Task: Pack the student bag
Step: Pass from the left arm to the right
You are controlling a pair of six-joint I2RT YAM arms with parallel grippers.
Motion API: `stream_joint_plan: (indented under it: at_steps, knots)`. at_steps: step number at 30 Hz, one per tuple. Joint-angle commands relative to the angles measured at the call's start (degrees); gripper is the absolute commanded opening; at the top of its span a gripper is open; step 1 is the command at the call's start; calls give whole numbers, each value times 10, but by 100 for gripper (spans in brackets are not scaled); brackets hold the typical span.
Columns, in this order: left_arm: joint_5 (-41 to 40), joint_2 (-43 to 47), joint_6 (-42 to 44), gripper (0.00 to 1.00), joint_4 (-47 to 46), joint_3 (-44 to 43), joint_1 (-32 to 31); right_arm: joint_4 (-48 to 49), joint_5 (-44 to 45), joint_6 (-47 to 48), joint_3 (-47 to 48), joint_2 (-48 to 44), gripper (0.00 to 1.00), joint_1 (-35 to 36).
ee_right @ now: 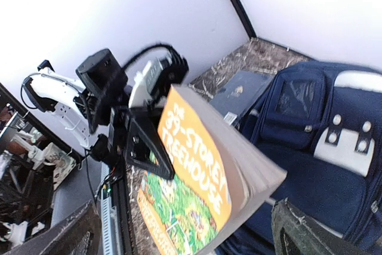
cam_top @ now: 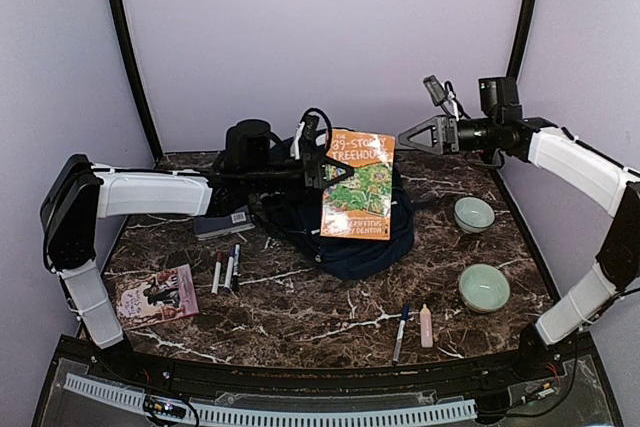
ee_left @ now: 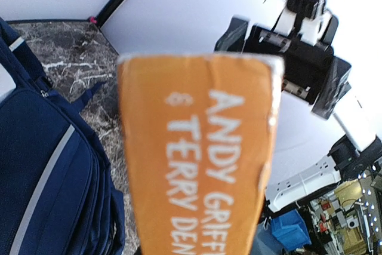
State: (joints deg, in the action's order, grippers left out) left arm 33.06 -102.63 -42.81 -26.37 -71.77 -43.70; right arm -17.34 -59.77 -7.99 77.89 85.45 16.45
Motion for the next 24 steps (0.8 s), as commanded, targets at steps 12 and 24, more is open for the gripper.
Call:
stream_joint_plan:
  at_steps: [12, 24]
  knots:
    - [-3, 5, -123, 0, -238, -10, 0, 82, -49, -104, -35, 77, 85, 52]
    - [12, -4, -142, 0, -265, 7, 0, 289, -117, -242, -79, 63, 48, 62]
